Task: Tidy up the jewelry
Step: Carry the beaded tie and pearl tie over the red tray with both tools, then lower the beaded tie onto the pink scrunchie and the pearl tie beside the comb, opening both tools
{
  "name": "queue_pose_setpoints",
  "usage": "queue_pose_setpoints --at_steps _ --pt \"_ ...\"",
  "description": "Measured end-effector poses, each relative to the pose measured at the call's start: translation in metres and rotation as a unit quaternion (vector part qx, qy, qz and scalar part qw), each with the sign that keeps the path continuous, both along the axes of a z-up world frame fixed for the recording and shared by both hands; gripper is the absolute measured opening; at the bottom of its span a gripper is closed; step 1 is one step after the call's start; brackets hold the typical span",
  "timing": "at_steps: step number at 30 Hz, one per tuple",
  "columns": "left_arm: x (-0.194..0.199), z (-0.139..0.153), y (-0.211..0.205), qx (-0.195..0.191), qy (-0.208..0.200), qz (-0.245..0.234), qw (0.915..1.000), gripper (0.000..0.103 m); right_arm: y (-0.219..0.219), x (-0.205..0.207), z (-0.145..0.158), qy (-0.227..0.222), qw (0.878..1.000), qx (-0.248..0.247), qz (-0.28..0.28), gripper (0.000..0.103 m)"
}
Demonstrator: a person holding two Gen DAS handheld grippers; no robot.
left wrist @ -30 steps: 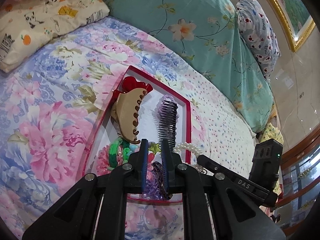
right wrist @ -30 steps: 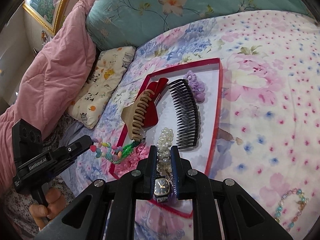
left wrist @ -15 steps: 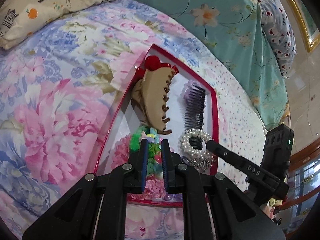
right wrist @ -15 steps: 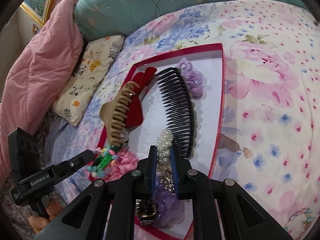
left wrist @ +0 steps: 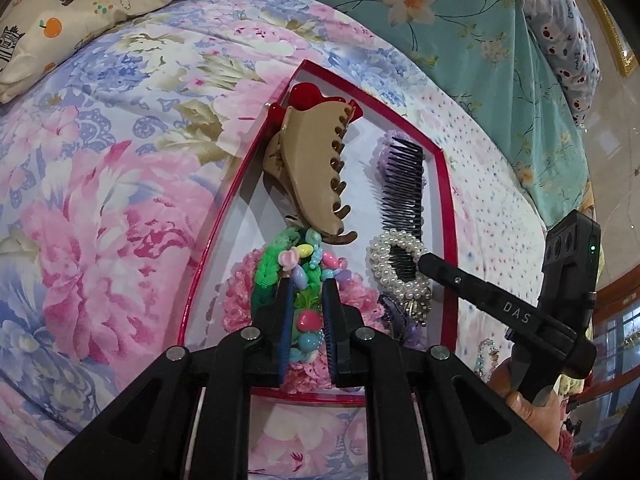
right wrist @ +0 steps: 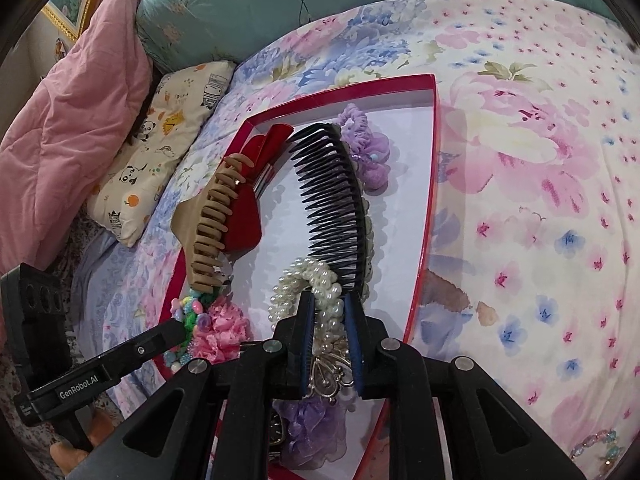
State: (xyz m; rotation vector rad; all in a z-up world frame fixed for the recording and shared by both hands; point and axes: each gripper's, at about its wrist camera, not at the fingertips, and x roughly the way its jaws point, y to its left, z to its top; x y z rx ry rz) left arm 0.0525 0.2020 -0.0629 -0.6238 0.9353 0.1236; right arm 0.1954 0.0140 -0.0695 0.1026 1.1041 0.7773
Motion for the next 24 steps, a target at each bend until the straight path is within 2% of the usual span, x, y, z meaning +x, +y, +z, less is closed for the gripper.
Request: queue_pose_setpoints --at_steps 9,11,13,20,24 --pt "-0.001 0.000 -0.001 0.001 0.003 0.001 1.0000 0.011 0.000 0.003 0.000 0.002 1.000 0.003 0.001 0.018" --pt "-0.002 0.000 -0.001 0.001 0.004 0.004 1.0000 0.018 0.000 0.002 0.000 0.002 1.000 0.002 0.001 0.019" --pt "-0.003 0.001 -0.001 0.000 0.002 0.006 1.0000 0.028 0.000 0.003 0.000 0.002 1.000 0.002 0.000 0.021" --pt "-0.007 0.005 -0.006 0.000 0.001 0.007 1.0000 0.040 -0.007 0.000 0.010 0.000 1.000 0.017 -0.006 0.037" --pt "-0.010 0.009 -0.008 -0.005 -0.007 0.008 0.9999 0.050 -0.013 -0.003 0.020 -0.003 0.999 0.031 -0.010 0.047"
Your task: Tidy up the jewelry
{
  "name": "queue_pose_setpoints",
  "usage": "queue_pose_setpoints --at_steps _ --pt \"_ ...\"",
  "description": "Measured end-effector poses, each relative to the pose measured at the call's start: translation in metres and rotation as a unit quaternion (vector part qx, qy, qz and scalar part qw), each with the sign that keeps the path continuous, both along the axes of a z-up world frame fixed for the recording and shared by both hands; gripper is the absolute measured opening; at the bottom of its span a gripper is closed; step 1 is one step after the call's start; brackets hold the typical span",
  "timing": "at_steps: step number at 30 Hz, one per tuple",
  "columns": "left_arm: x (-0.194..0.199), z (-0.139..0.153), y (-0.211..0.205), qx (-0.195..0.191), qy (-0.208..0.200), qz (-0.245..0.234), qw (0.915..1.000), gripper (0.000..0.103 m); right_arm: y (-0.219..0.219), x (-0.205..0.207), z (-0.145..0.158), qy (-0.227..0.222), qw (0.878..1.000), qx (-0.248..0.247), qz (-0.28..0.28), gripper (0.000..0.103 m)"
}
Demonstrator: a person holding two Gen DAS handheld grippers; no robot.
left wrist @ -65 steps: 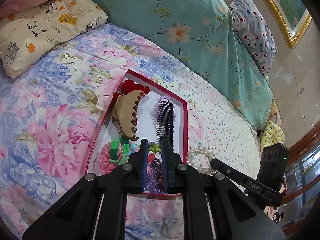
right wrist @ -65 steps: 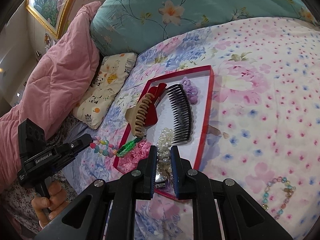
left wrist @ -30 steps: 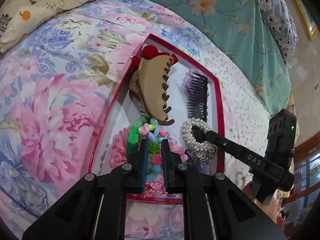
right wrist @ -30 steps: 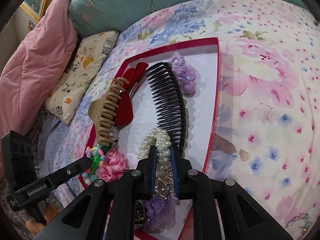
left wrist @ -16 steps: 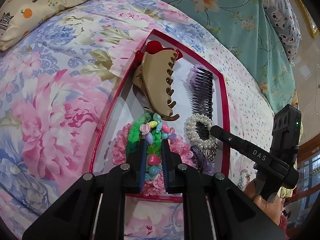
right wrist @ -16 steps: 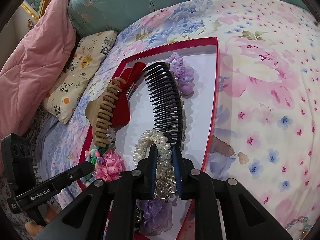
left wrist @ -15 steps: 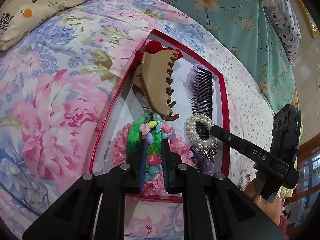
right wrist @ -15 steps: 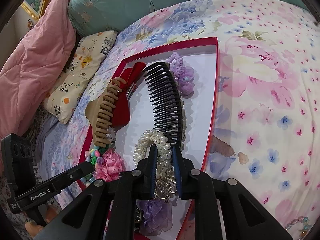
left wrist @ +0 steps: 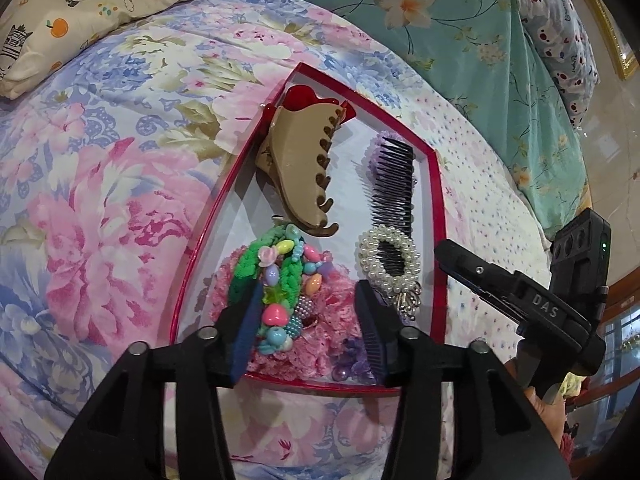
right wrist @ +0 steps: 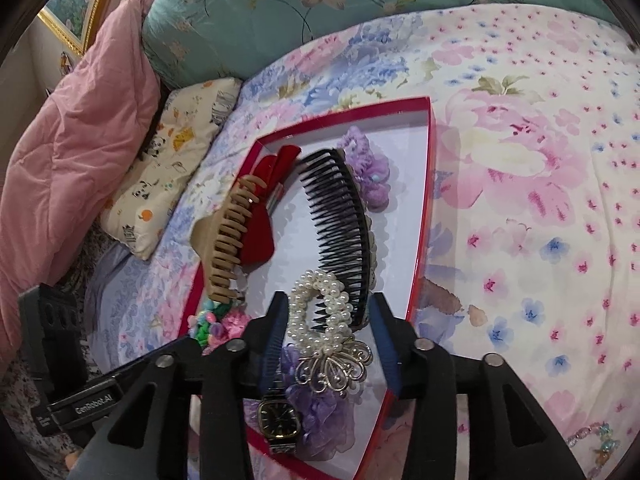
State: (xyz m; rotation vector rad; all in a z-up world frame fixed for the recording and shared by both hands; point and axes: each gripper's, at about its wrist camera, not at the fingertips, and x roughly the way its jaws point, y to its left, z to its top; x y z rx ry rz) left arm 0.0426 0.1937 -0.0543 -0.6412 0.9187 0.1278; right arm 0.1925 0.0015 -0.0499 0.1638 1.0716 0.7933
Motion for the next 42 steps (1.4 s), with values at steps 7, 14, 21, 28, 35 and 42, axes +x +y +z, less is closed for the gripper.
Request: queue_pose_setpoints --at_steps 7,14,21,28,35,42 --pt "-0.006 0.006 -0.001 -0.007 -0.011 0.004 0.9999 0.051 -0.019 -0.006 0.012 0.003 1.000 0.023 -0.016 0.063" --pt "-0.015 0.015 -0.001 -0.010 -0.026 0.010 0.9996 0.067 -0.033 -0.014 0.021 0.013 0.999 0.042 -0.025 0.077" --pt "-0.028 0.024 0.002 -0.028 -0.045 0.018 0.9984 0.082 -0.045 -0.020 0.024 0.031 0.997 0.064 -0.038 0.083" --pt "-0.044 0.022 0.004 -0.053 -0.035 0.037 0.9973 0.082 -0.067 -0.029 0.022 0.070 0.989 0.112 -0.059 0.094" --pt "-0.063 0.024 -0.003 -0.030 0.001 0.043 0.9986 0.082 -0.080 -0.044 0.023 0.073 0.989 0.106 -0.071 0.094" --pt "-0.081 0.028 -0.010 -0.009 0.027 0.039 0.9988 0.083 -0.089 -0.061 0.032 0.053 0.991 0.095 -0.080 0.095"
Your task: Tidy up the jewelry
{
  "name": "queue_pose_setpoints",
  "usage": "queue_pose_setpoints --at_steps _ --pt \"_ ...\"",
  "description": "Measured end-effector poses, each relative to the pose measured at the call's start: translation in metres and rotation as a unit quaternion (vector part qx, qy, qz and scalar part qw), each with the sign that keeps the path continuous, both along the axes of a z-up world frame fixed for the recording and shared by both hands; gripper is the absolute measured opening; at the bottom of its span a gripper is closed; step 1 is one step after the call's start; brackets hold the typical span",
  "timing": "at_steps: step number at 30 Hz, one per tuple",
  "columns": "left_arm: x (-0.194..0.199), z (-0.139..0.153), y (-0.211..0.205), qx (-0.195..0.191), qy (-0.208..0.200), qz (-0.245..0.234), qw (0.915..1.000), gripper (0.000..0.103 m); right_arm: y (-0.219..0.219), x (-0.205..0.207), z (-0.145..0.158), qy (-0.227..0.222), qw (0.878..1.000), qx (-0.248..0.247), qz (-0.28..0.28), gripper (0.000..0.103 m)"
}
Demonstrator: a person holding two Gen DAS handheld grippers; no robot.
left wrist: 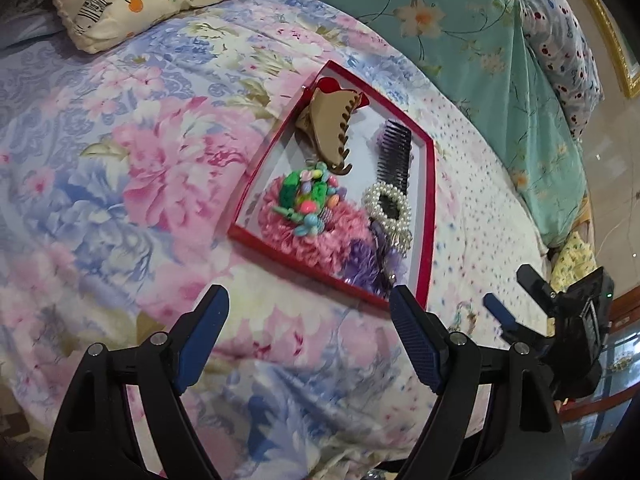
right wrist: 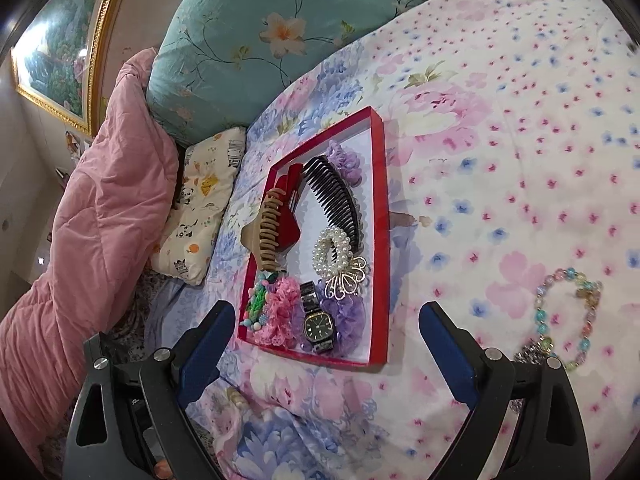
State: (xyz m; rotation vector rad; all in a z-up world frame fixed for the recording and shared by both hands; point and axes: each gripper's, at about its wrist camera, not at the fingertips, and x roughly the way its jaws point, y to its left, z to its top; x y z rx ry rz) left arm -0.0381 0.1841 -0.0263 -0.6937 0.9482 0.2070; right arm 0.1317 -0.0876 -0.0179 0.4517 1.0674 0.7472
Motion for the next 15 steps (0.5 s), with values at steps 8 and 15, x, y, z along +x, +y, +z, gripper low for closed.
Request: queue_pose_setpoints --at_steps 8,15 --pt "-0.009 0.034 -0.015 0.124 0.016 -0.008 0.9921 0.083 0.007 -0.033 0.044 -0.138 0.986 -0.090 0.016 0.095" --pt "-0.018 0.068 -0.018 0.183 0.005 -0.008 0.9830 0.085 0.020 -0.064 0.085 -0.222 0.963 -0.138 0.061 0.102"
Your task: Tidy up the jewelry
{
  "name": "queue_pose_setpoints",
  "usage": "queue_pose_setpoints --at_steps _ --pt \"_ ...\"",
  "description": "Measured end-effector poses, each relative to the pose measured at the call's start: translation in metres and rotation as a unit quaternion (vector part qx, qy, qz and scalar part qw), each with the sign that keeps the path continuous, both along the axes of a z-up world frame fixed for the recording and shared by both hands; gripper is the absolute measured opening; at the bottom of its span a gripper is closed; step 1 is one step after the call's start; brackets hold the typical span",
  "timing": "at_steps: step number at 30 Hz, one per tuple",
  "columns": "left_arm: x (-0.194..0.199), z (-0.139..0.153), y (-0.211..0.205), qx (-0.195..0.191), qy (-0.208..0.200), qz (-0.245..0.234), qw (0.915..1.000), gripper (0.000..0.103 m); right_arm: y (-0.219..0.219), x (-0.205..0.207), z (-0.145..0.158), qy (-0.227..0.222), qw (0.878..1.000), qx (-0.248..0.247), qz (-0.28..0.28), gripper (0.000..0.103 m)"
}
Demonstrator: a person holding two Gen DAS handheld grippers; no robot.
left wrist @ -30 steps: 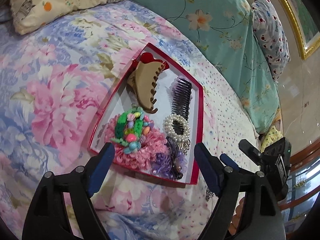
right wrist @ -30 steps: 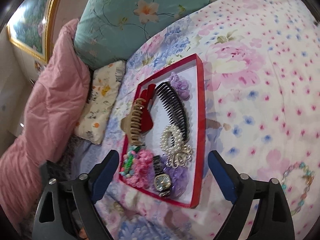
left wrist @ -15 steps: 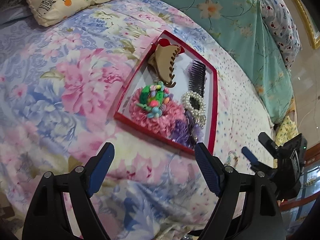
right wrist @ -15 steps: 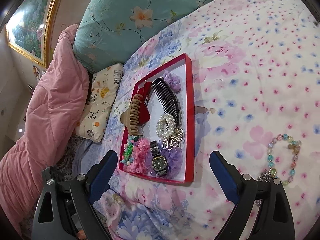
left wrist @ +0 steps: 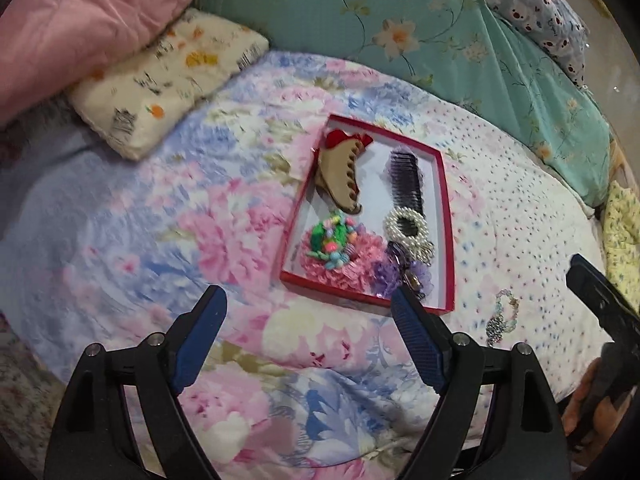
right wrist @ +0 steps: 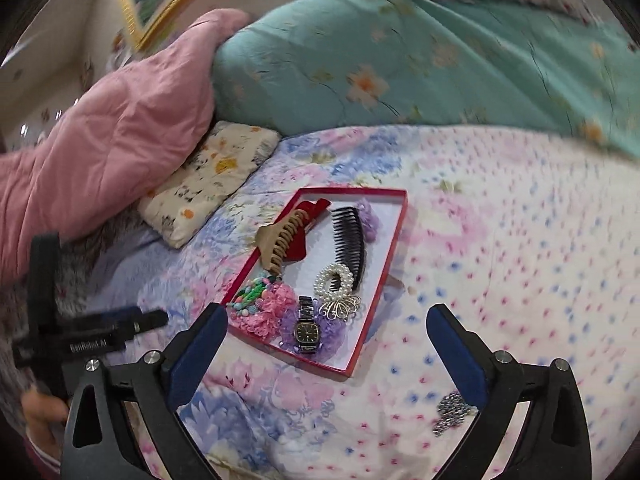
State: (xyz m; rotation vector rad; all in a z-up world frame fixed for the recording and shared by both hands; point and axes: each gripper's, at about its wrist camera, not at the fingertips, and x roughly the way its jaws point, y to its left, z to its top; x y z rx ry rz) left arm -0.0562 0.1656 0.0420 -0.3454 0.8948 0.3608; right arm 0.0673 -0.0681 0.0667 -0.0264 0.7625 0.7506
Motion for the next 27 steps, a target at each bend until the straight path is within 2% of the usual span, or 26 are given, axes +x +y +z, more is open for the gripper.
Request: queue_pose_setpoints --at_steps 3,6,9,11,14,18,21,27 --pt "-0.004 0.014 0.000 0.017 -0.005 -0.001 0.9998 0.085 0.005 -0.007 0.011 -0.003 1.000 -0.010 0.017 0.102" --pt "-0.006 0.022 -0.003 0.034 -0.004 -0.004 0.9994 0.090 0.006 -0.013 0.020 -0.006 1.000 -0.010 0.029 0.102" --pt "-0.004 0.021 -0.004 0.054 0.000 0.001 0.9985 0.097 0.009 -0.017 0.027 -0.014 0.999 -0.008 0.038 0.102" --pt "-0.001 0.014 -0.003 0.059 0.007 0.007 0.9982 0.098 0.012 -0.019 0.027 -0.021 0.999 -0.012 0.045 0.103" --pt "0.003 0.001 0.001 0.052 0.020 0.010 0.9984 0.098 0.017 -0.015 0.015 -0.012 0.998 -0.023 0.050 0.103" --pt "0.009 -0.015 0.000 0.069 0.038 0.017 0.9968 0.098 0.025 -0.012 -0.005 -0.008 0.998 -0.050 0.048 0.103" --pt "0.011 -0.025 0.000 0.068 0.040 0.017 0.9967 0.098 0.031 -0.013 -0.019 -0.016 0.996 -0.067 0.050 0.103" --pt "0.014 -0.038 0.000 0.076 0.040 0.022 0.9961 0.098 0.033 -0.007 -0.039 0.002 0.996 -0.070 0.047 0.103"
